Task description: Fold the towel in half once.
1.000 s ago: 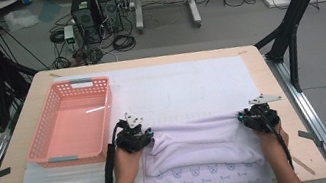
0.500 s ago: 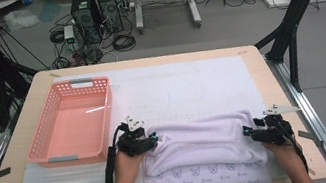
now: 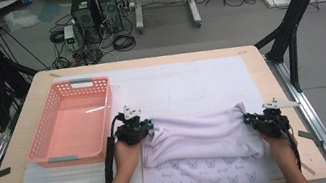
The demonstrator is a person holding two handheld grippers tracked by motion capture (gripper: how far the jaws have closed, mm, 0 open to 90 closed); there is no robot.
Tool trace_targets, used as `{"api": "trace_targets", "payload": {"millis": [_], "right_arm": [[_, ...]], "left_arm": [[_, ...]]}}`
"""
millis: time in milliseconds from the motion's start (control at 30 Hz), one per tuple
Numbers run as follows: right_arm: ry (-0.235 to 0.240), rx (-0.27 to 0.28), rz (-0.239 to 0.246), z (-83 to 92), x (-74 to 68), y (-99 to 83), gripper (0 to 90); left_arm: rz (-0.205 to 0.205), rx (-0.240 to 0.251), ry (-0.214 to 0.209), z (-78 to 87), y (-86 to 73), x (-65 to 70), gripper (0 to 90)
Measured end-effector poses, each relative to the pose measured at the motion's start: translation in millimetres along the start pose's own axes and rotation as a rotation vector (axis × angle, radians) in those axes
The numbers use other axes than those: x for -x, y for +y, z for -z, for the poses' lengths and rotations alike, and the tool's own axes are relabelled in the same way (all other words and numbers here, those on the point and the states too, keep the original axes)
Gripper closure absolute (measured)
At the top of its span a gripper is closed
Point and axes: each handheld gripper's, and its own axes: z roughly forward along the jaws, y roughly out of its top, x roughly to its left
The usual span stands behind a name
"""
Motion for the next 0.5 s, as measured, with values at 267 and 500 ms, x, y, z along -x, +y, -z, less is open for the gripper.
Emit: {"api": "trace_targets", "payload": {"millis": [267, 500], "right_arm": [[-0.021, 0.049, -0.024, -25.3, 16.3, 37.7, 85.9], [-0.055, 0.012, -0.013, -54.9, 21.6, 62.5, 85.7]], "left_arm": [[-0.01, -0.009, 0.076, -29.1, 32.4, -25.1, 83.4], [0.043, -0.004, 0.082, -51.6, 34.9, -45.4, 83.4]]}}
